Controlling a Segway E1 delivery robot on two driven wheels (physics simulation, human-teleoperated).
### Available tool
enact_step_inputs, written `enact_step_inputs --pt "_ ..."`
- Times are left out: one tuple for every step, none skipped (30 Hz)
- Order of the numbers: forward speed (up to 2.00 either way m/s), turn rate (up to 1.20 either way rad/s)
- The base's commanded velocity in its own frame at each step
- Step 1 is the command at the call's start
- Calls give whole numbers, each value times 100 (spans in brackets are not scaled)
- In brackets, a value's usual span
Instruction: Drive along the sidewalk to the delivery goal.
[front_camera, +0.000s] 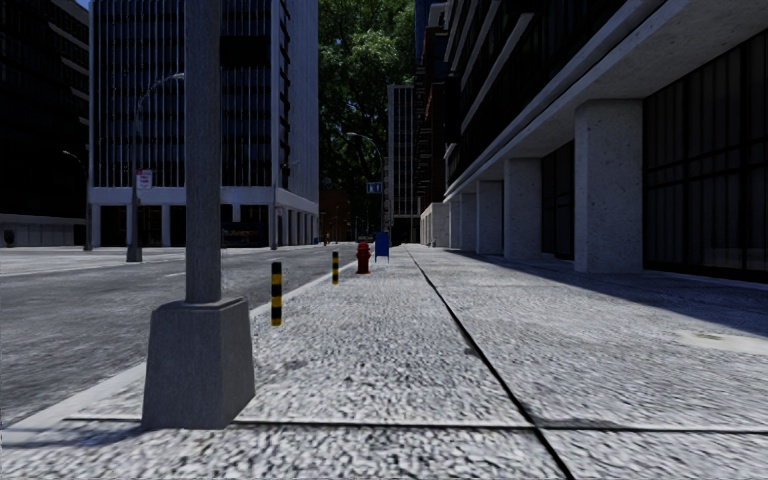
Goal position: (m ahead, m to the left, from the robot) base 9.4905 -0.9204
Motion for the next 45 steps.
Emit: enact_step_inputs --pt "200 0" --pt "200 0" --pt "200 0" --pt "200 0" --pt "200 0" --pt "200 0" --pt "200 0" --pt "200 0" --pt "200 0" --pt "200 0" --pt "200 0" --pt "200 0" --pt "200 0" --pt "200 0" --pt "200 0" --pt "200 0" --pt "200 0" --pt "200 0" --pt "200 0" --pt "200 0" --pt "200 0" --pt "200 0" --pt "200 0" --pt "200 0" --pt "200 0" --pt "200 0" --pt "200 0" --pt "200 0" --pt "200 0" --pt "200 0" --pt "200 0" --pt "200 0" --pt "200 0" --pt "200 0" --pt "200 0" --pt "200 0" --pt "200 0" --pt "200 0" --pt "200 0" --pt "200 0" --pt "200 0" --pt "200 0" --pt "200 0" --pt "200 0" --pt "200 0"
